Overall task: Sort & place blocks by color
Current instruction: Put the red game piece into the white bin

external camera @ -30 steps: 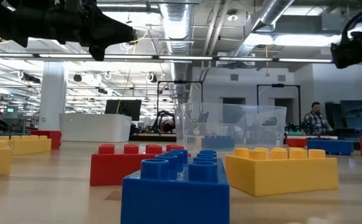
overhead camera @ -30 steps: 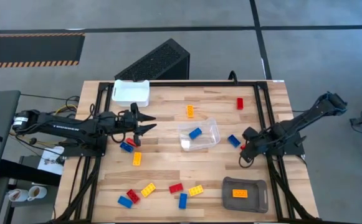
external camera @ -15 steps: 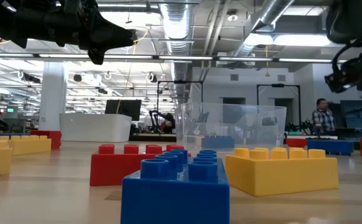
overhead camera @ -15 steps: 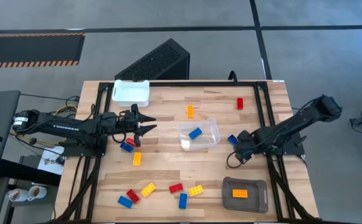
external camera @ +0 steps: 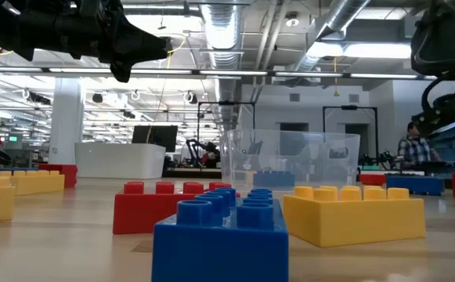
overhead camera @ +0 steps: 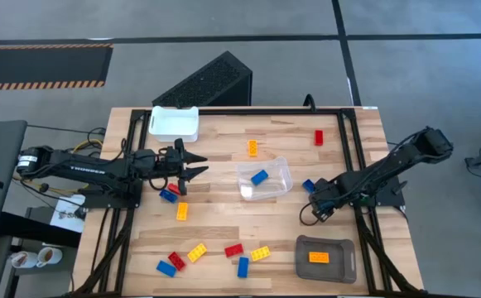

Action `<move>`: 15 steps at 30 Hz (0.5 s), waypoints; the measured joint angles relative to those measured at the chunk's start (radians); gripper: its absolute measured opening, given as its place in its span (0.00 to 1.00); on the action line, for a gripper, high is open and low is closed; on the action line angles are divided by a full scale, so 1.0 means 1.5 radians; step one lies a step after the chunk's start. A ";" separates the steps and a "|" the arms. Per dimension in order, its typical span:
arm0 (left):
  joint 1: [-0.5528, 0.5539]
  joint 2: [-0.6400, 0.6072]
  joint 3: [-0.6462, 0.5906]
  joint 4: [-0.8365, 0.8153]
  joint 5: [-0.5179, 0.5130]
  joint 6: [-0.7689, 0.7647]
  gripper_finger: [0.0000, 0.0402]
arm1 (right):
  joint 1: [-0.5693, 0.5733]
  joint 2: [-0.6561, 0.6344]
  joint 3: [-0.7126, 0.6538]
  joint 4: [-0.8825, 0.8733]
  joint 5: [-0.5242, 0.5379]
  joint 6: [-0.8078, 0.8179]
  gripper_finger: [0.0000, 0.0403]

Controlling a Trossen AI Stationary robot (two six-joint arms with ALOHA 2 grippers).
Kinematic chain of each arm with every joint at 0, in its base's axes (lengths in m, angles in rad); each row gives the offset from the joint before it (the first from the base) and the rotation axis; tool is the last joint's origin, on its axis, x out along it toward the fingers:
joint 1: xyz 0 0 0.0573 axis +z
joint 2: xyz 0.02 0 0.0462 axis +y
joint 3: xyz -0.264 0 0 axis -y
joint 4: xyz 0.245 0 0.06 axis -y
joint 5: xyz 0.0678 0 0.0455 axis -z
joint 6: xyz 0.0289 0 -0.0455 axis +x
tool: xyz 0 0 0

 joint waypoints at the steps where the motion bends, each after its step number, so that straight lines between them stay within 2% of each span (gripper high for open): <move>1: 0.000 0.000 0.000 0.000 0.000 0.000 0.30 | 0.000 -0.009 -0.002 -0.001 0.000 -0.002 0.47; 7: 0.000 0.000 0.000 -0.001 0.000 0.001 0.30 | 0.002 -0.062 -0.004 -0.023 -0.004 -0.006 0.21; 15: 0.000 0.000 0.000 -0.001 0.005 -0.006 0.30 | 0.053 -0.150 0.025 -0.041 0.005 0.043 0.21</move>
